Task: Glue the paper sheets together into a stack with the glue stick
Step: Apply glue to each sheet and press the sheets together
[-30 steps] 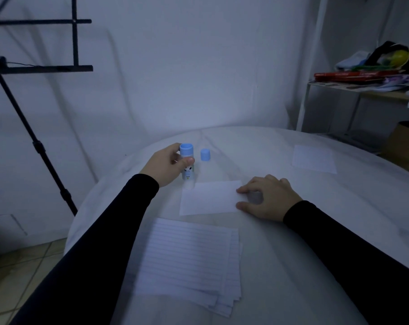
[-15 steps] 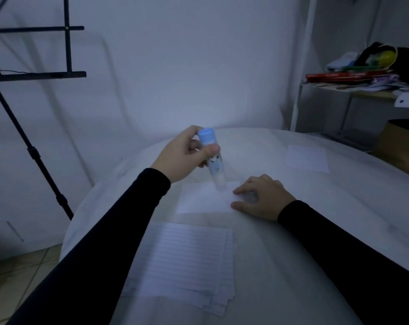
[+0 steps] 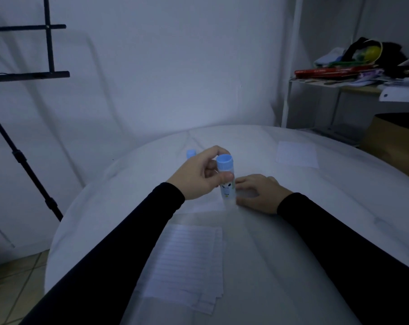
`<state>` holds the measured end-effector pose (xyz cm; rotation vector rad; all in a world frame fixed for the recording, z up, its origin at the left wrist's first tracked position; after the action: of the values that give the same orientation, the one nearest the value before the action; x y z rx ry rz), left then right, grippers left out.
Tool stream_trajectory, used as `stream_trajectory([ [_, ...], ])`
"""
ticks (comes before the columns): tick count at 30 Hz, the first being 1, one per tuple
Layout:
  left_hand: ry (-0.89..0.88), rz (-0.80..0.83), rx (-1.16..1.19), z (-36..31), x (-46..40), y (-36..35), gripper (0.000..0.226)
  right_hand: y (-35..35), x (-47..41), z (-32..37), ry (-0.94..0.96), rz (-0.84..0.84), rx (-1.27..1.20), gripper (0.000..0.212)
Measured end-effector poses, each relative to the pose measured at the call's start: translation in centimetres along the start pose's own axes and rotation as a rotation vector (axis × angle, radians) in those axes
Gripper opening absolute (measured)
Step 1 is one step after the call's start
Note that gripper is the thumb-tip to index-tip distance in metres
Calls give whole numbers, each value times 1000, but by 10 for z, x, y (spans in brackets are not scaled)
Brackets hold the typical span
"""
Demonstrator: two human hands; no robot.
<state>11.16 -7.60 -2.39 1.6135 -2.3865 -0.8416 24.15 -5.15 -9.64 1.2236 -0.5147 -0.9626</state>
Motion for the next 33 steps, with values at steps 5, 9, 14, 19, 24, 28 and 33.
stream_trajectory([
  [5, -3, 7, -34, 0, -2, -6, 23, 2, -1, 1, 24, -15, 6, 49],
  [9, -7, 11, -52, 3, -2, -6, 25, 0, -1, 0, 11, -7, 3, 58],
  [14, 10, -1, -45, 7, -2, 0, 26, 2, 0, 1, -19, -21, -8, 45],
  [19, 26, -9, -34, 13, -2, 10, 29, 5, 3, 1, -64, -38, -39, 41],
  [24, 32, -11, -35, 19, 3, 21, 23, 5, 4, 1, -63, -41, -33, 41],
  [28, 48, -25, -23, 23, 11, 33, 23, 7, 4, 2, -61, -54, -42, 39],
  [33, 61, -63, -57, 29, 20, 46, 29, 6, 4, 2, -58, -58, -48, 39],
])
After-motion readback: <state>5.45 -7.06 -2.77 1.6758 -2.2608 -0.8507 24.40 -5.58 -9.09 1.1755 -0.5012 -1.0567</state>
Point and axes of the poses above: each hand's wrist, its own x-axis away from the middle knuckle, its own y-axis out of the back of the hand, z = x × y, the point moved 8 cm from there along -x, towards the middle knuckle, and after that the axes turned 10 degrees about y, right-handed, at the moved point
